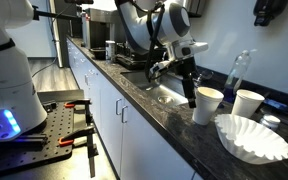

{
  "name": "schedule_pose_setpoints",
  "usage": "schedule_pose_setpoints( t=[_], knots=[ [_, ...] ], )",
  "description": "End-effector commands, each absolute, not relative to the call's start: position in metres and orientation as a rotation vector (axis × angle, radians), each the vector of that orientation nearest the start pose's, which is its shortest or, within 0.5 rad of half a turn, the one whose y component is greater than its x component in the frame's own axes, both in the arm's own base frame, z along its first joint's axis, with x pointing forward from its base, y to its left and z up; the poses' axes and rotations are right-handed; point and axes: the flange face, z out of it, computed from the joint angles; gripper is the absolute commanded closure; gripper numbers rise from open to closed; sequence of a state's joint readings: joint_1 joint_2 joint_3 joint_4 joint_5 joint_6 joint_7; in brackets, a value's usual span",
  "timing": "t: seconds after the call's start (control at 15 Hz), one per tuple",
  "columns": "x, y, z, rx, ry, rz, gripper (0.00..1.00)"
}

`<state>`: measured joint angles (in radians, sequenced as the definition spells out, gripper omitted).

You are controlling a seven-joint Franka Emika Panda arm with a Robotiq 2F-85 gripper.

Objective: Stack the paper cups

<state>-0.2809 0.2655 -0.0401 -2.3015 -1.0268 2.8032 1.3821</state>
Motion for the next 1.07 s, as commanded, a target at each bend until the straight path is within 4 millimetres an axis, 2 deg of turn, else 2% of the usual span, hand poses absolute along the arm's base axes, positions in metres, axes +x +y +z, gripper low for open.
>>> schedule_pose_setpoints(
  t=[0.0,0.33,0.73,1.0],
  knots=[
    [0.525,-0.123,0.242,-3.135,1.209,-0.774,0.0],
    [0.533,-0.114,0.234,-3.142,1.157,-0.868,0.0],
    [0.533,-0.126,0.225,-3.124,1.208,-0.907,0.0],
    [0.534,-0.132,0.226,-3.114,1.228,-0.928,0.0]
  ],
)
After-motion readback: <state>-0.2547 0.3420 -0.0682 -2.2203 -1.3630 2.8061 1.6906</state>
